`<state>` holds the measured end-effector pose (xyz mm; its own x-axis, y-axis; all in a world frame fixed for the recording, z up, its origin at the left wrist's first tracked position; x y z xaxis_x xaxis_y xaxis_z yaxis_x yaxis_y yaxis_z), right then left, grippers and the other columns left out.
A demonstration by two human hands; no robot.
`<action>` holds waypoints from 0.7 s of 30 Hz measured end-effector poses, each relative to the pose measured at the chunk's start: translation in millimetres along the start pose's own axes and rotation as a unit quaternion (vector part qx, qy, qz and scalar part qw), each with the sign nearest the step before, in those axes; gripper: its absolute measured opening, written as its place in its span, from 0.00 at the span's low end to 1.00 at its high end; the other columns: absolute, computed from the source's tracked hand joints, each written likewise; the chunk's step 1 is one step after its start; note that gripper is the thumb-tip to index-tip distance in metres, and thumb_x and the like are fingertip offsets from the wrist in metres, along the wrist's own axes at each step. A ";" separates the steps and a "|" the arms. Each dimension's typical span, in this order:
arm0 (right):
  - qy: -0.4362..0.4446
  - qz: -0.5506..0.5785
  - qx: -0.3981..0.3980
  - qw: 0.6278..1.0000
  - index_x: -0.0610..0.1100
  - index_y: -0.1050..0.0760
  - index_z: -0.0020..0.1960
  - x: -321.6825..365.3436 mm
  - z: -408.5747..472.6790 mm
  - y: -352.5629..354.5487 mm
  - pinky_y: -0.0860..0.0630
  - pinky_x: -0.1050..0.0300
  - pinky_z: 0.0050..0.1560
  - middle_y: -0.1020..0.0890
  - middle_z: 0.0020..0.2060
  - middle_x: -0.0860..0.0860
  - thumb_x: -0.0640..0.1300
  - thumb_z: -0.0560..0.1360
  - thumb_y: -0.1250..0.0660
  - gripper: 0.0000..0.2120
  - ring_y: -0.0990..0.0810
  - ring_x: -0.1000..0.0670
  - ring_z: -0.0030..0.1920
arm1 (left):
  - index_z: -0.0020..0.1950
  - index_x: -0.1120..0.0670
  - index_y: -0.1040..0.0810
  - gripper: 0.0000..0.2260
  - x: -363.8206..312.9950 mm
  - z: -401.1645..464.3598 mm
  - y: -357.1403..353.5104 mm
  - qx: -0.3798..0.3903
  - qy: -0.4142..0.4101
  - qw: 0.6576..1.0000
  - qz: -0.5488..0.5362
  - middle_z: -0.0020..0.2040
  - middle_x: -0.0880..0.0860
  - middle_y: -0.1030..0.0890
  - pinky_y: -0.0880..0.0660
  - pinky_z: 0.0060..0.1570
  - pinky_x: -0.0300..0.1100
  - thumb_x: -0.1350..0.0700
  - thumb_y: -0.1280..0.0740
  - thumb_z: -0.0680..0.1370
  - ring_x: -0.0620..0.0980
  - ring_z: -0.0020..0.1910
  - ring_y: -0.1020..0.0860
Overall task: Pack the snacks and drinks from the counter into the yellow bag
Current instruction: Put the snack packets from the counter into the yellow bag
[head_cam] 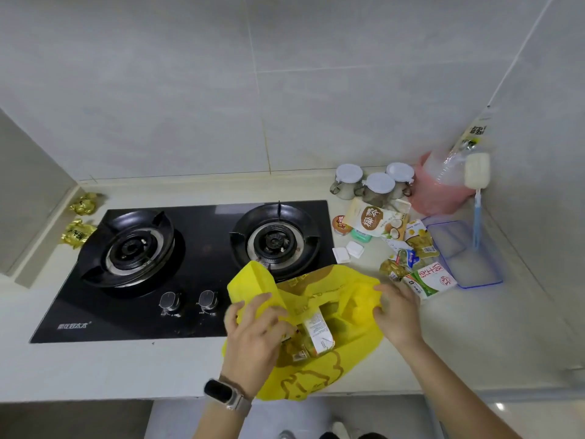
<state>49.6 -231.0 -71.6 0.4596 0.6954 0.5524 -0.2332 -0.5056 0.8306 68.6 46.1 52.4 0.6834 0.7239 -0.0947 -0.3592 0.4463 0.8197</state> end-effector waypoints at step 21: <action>-0.005 0.148 0.054 0.988 0.53 0.22 0.36 -23.6 4.1 23.1 0.25 0.53 0.41 0.18 0.32 0.54 0.45 0.73 0.31 0.07 0.21 0.54 0.36 | 0.70 0.42 0.37 0.29 35.7 -57.6 -75.6 0.367 0.283 0.885 -0.044 0.77 0.47 0.51 0.42 0.68 0.52 0.44 0.33 0.71 0.55 0.74 0.50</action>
<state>36.9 -261.2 -65.7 0.3933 0.5046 0.7686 -0.2658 -0.7379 0.6204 83.6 68.6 -45.5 0.1863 0.9433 -0.2746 0.3307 0.2030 0.9217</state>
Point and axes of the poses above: each hand's wrist, its own z-axis towards the middle knuckle, its own y-axis out of the back of the hand, x = y × z, the point moved 9 cm from there along z, towards the middle knuckle
